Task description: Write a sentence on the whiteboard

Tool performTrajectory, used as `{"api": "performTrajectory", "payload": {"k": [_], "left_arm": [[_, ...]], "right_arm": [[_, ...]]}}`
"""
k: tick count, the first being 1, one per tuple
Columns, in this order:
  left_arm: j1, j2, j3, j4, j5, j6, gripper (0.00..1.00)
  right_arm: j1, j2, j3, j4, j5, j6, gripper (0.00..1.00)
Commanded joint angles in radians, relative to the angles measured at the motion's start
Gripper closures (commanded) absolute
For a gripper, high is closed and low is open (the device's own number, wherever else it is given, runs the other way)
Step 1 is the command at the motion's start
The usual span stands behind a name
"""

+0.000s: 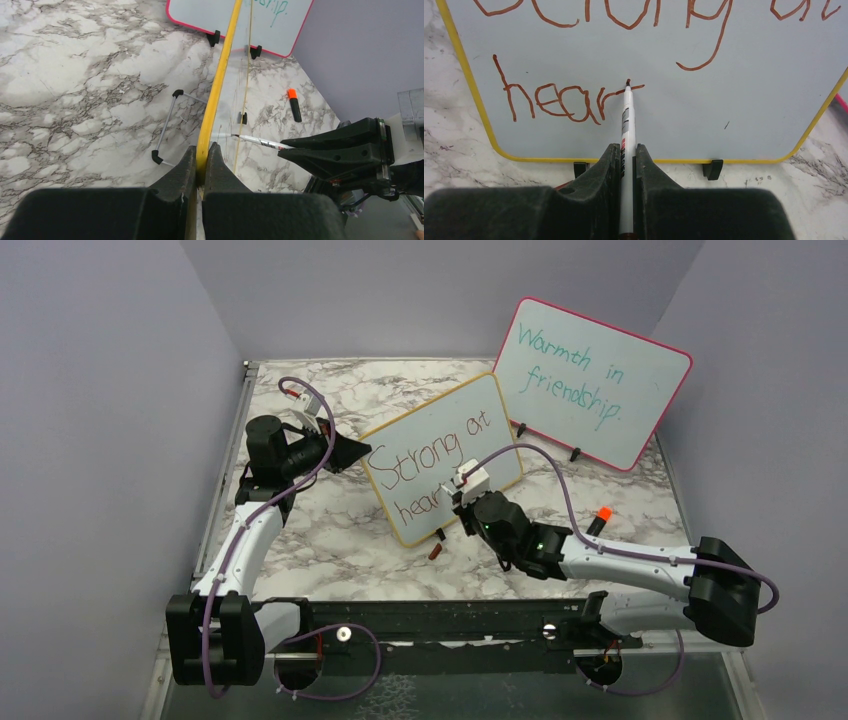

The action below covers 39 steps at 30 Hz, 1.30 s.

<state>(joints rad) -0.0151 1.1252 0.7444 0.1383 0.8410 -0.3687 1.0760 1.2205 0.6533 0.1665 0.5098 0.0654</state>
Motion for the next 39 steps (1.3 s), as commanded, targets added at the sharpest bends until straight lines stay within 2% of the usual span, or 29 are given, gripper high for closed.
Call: {"api": "performTrajectory", "payload": {"k": [1,19,39], "left_arm": [[0.007,0.03,-0.002,-0.079,-0.098,0.094,1.0],[0.006,0.032,0.0,-0.085,-0.1,0.099,1.0],[0.006,0.03,0.001,-0.092,-0.104,0.102,1.0]], "right_arm": [[-0.004,-0.001,0.007,-0.084,-0.028,0.049,0.99],[-0.004,-0.025,-0.026,-0.156,-0.044,0.098,0.99],[-0.004,-0.044,-0.038,-0.108,0.066,0.07,0.99]]}}
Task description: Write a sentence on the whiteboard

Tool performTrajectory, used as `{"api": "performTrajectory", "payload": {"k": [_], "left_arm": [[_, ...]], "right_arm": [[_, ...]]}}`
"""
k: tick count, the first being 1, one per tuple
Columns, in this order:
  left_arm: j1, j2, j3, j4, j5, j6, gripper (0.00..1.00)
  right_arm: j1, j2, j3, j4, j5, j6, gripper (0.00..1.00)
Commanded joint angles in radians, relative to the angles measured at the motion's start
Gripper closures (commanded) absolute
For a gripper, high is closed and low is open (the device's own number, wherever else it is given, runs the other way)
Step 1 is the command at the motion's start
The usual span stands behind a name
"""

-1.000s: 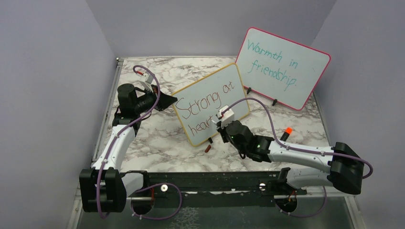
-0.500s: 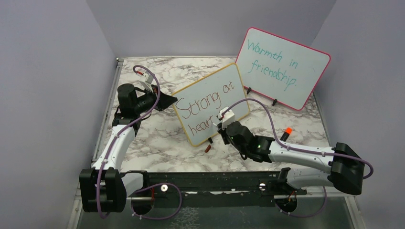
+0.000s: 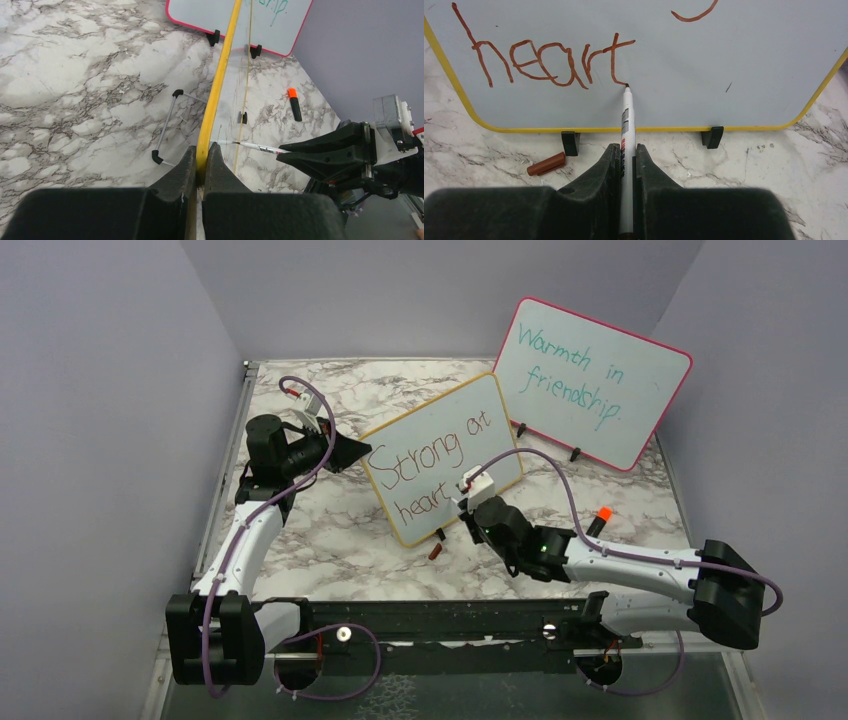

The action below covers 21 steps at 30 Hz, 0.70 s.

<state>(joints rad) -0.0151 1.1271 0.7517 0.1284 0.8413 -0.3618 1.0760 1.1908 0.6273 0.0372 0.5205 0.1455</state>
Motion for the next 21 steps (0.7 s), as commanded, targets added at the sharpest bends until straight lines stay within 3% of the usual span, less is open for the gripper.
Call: {"api": "performTrajectory", "payload": {"k": [1,21], "left_arm": [[0.006,0.029,-0.006,-0.082,-0.106,0.095,1.0],[0.006,0.036,0.002,-0.099,-0.107,0.104,1.0]], "right_arm": [[-0.004,-0.015,-0.014,0.028,0.057,-0.012,0.99],[-0.034,-0.114,-0.029,0.037,0.044,-0.063,0.99]]}}
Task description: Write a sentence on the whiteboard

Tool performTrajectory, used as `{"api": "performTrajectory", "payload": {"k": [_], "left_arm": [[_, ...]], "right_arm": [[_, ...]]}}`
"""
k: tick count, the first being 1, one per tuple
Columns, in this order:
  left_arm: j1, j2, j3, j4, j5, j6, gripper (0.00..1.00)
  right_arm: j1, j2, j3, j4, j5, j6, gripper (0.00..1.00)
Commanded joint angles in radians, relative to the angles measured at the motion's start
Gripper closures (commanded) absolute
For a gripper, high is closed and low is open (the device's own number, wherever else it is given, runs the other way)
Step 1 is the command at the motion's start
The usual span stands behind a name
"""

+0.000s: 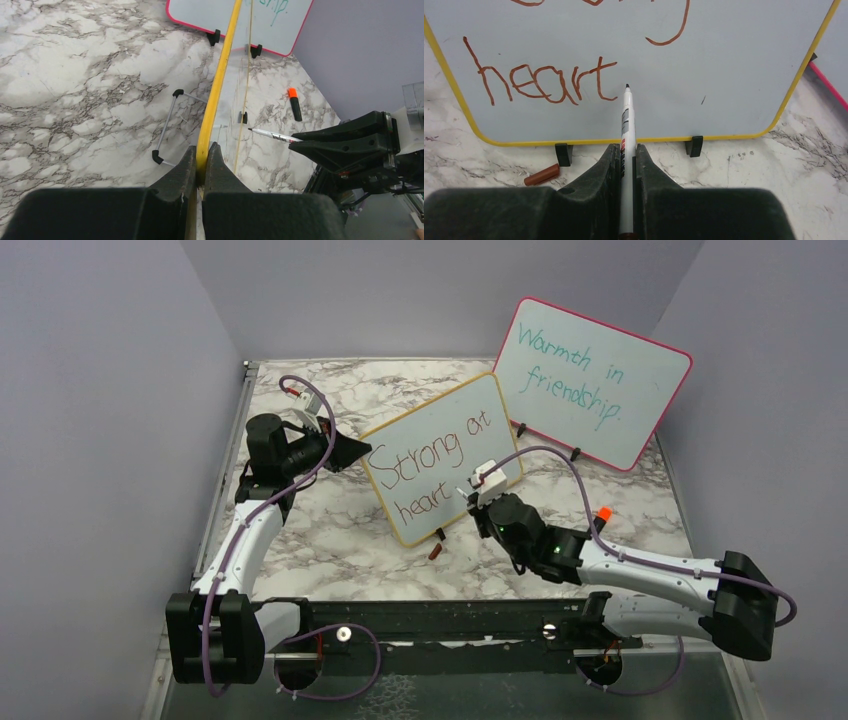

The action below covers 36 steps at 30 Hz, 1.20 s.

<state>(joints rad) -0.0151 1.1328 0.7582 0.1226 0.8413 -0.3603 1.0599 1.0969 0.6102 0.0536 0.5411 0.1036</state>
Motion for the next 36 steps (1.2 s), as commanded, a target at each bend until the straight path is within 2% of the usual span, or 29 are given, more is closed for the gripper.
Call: {"api": "performTrajectory", "payload": {"k": [1,17,36], "left_arm": [[0.006,0.029,-0.004,-0.095,-0.108,0.103,1.0],[0.006,0.033,-0.002,-0.1,-0.109,0.105,1.0],[0.006,0.035,-0.002,-0.1,-0.108,0.106,1.0]], "right_arm": [[-0.024,-0.019,-0.013,0.021,0.021,-0.022,0.99],[-0.081,0.01,-0.024,0.114,0.0,-0.065,0.99],[-0.099,0.067,-0.011,0.126,-0.022,-0.073,0.99]]}}
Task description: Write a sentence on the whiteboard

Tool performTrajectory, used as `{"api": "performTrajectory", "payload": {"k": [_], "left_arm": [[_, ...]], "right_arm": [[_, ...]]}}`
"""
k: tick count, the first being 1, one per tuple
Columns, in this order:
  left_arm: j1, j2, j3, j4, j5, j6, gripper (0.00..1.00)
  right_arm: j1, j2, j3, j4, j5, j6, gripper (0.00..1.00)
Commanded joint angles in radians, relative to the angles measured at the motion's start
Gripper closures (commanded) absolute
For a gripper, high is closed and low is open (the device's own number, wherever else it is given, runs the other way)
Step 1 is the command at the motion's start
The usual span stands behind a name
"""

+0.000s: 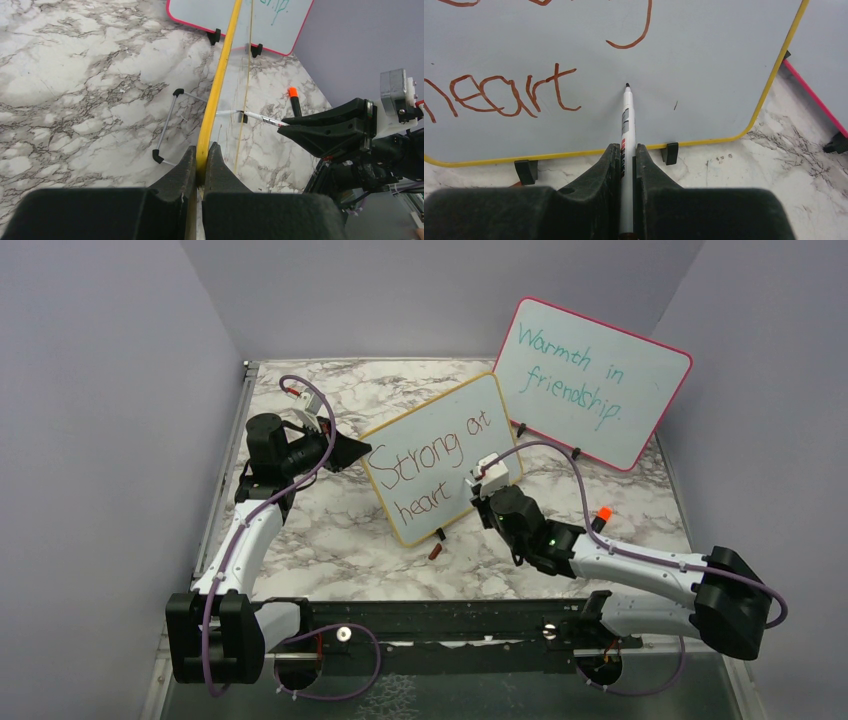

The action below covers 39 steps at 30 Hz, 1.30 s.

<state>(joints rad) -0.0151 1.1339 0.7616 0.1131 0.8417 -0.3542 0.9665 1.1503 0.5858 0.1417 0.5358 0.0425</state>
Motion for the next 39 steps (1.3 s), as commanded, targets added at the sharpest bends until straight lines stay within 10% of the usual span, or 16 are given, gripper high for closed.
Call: {"api": "performTrajectory", "payload": {"k": [1,39], "left_arm": [[0.006,0.035,-0.005,-0.09,-0.109,0.1,1.0],[0.006,0.04,-0.001,-0.096,-0.113,0.104,1.0]], "right_arm": [[-0.005,0.014,0.014,0.042,-0.017,-0.012,0.99],[-0.007,0.0,0.021,-0.079,-0.158,0.036,0.99]]}}
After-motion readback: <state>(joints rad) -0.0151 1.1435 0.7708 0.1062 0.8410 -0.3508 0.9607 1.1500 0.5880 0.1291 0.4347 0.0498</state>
